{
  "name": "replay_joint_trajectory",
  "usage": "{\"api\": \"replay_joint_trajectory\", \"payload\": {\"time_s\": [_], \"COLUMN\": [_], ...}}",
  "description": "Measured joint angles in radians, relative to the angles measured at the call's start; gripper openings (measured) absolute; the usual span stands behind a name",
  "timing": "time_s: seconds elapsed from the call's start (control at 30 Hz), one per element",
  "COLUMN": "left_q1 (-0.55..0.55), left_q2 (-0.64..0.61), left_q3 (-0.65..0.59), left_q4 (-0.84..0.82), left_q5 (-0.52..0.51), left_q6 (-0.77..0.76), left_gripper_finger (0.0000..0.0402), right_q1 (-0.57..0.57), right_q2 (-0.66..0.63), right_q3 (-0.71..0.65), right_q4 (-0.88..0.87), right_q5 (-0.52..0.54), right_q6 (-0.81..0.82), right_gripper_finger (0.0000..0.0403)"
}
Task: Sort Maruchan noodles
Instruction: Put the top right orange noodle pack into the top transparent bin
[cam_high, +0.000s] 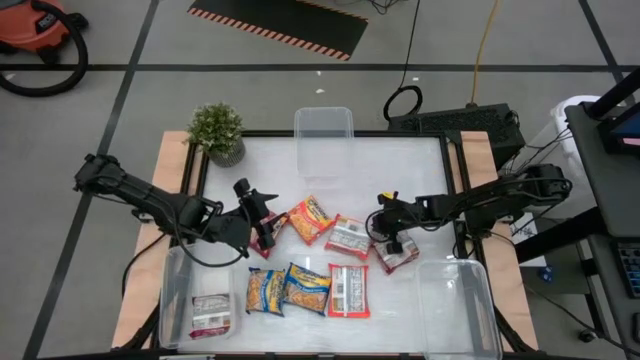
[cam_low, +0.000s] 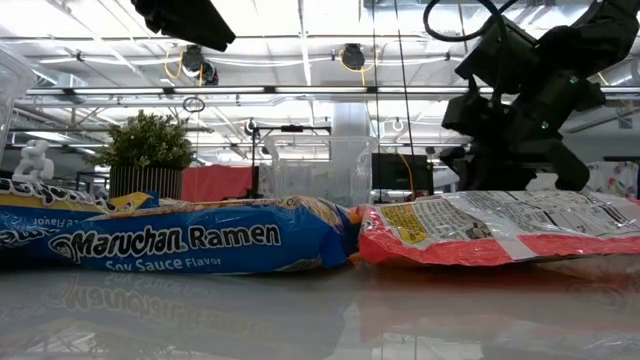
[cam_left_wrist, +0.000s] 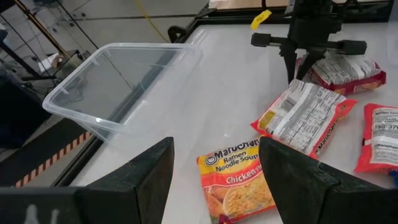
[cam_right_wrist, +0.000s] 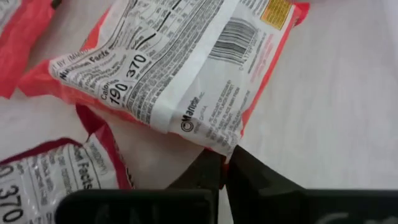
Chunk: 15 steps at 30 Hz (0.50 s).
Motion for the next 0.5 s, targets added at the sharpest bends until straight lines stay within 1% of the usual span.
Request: {"api": "replay_joint_trajectory", "payload": {"time_s": [0.17, 0.43, 0.5], "left_q1": [0.000, 0.001, 0.001], "left_q2": [0.000, 0.006, 0.006], "left_q3": [0.000, 0.000, 0.000], "left_q4": [0.001, 0.016, 0.033], "left_q5": [0.001, 0.019, 0.019], "left_q6": [-0.029, -0.046, -0.040], "left_gripper_finger": [0.0241, 0.0241, 0.0241], "right_q1": [0.000, 0.000, 0.000], "right_q2": [-0.019, -0.111, -0.137], "right_q3": [0.000, 0.000, 0.000], "right_q4": [0.043, 0.110, 0.140], "right_q5": [0.013, 0.162, 0.164], "right_q6": [-0.003, -0.069, -0.075], "right_gripper_finger": [0.0009, 0.0001, 0.0001]}}
